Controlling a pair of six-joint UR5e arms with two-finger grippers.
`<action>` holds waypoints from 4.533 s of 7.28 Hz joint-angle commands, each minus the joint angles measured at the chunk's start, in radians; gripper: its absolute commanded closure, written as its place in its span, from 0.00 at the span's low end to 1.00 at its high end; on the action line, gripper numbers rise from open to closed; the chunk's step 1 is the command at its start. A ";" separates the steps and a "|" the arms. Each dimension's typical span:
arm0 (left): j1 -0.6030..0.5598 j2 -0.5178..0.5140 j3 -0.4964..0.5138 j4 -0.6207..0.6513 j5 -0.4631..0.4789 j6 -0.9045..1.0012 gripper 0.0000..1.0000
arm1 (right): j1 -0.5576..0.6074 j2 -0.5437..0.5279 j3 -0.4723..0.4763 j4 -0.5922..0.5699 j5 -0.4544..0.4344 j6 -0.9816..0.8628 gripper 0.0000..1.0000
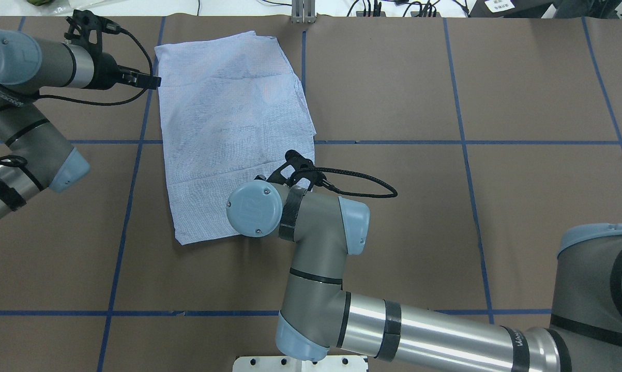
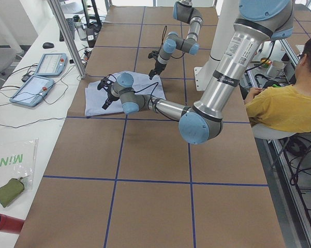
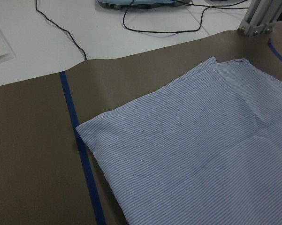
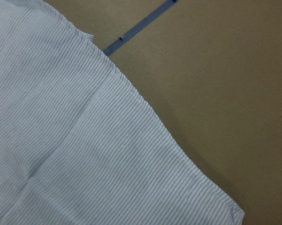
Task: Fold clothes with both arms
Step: 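Move the right gripper to the shirt corner nearest the robot, then bring the left gripper to the other near corner and grasp both corners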
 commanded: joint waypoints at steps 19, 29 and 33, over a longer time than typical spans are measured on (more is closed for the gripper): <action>0.059 0.210 -0.268 -0.013 -0.061 -0.150 0.00 | -0.020 0.072 -0.090 0.001 -0.049 0.039 1.00; 0.525 0.363 -0.461 0.026 0.347 -0.694 0.21 | -0.020 0.067 -0.072 0.001 -0.055 0.039 1.00; 0.572 0.363 -0.470 0.026 0.344 -0.695 0.23 | -0.020 0.061 -0.072 0.001 -0.061 0.041 1.00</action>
